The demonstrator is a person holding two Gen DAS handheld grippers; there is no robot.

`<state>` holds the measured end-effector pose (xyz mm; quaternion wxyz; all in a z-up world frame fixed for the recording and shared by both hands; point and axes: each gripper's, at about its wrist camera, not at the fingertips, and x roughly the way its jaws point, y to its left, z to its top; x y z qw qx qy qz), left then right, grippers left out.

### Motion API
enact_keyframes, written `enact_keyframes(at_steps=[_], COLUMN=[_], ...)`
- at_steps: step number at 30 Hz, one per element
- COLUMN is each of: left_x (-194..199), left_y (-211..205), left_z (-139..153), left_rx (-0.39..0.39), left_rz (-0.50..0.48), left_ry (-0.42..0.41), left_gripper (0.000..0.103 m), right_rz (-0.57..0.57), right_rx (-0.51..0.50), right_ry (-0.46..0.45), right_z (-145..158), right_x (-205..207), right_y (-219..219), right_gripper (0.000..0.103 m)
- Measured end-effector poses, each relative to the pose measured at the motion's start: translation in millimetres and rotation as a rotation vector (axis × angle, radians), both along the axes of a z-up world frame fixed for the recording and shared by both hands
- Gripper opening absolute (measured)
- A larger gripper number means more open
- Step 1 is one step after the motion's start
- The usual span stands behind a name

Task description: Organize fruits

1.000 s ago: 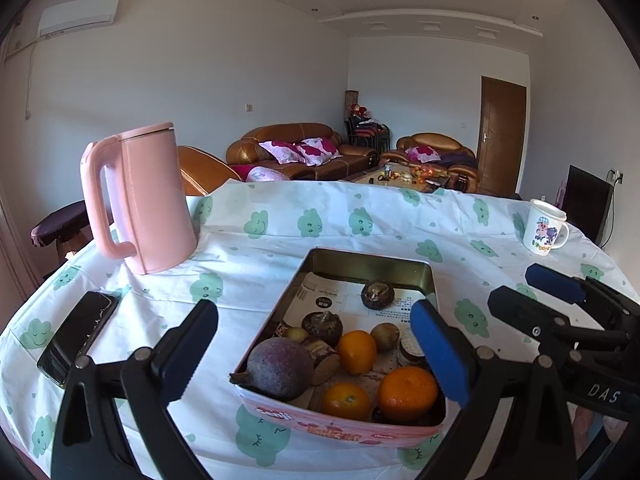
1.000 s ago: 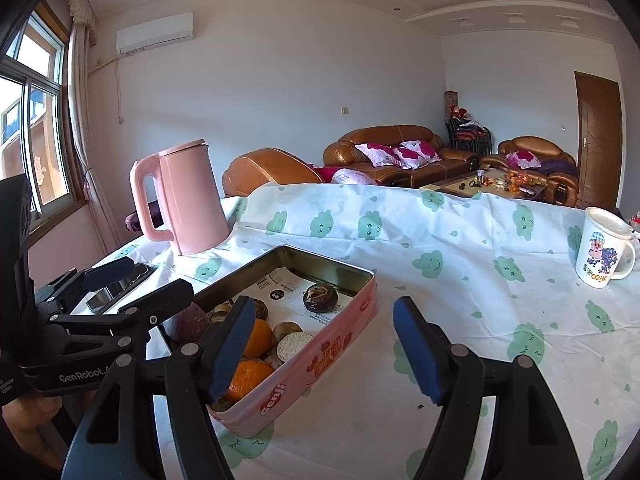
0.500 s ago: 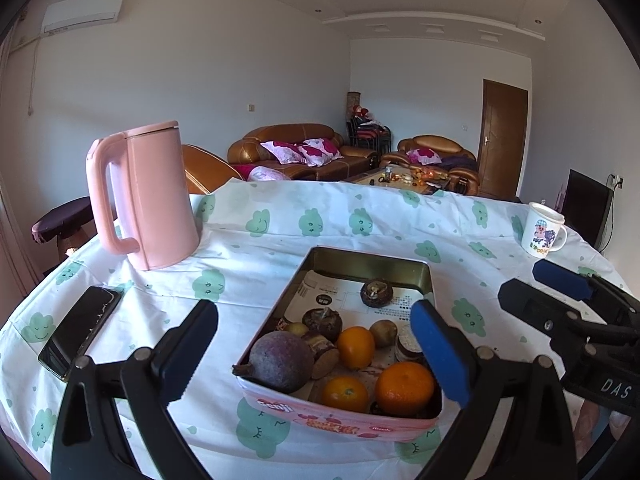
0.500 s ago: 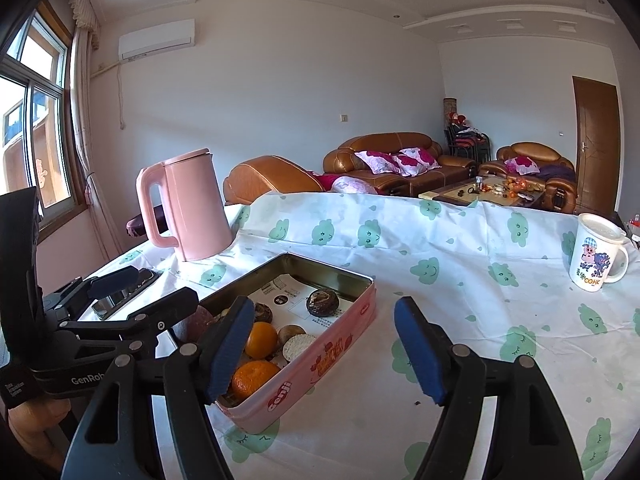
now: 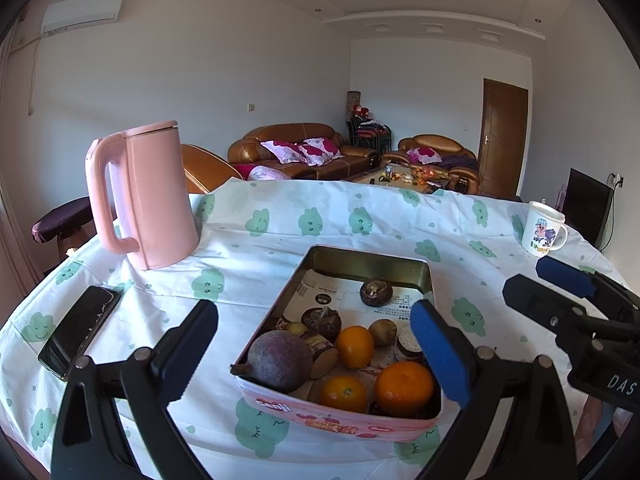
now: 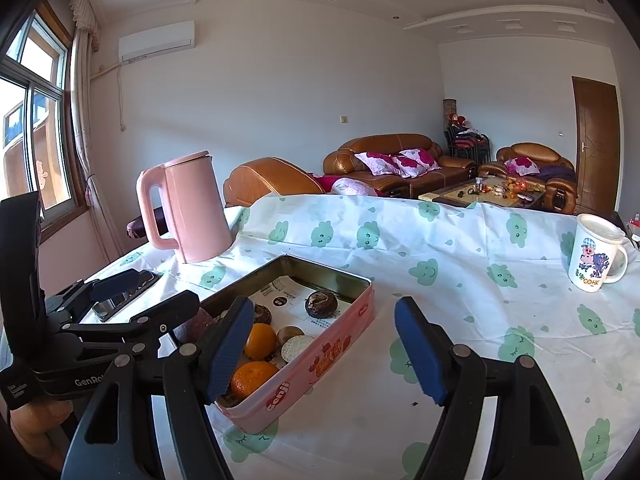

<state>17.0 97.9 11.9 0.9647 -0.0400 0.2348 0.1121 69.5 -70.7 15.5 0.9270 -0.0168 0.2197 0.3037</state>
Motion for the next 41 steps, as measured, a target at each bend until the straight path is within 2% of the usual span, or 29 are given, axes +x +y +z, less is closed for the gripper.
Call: enact_keyframes(at_steps=[24, 35, 41], left_x=[-1, 3, 0], left_y=[-6, -6, -10], left_z=[5, 1, 3], left_rx=[0.025, 0.025, 0.049], left_rz=[0.01, 0.031, 0.03], left_ry=[-0.014, 0.012, -0.008], left_gripper=[0.103, 0.103, 0.103], right_rz=[-0.008, -0.006, -0.021], right_rx=[0.018, 0.019, -0.007], right_ry=[-0.013, -0.009, -0.013], right_z=[9, 8, 4], right_x=[-2, -4, -1], right_y=[-9, -13, -20], right_gripper=[0.075, 0.075, 0.075])
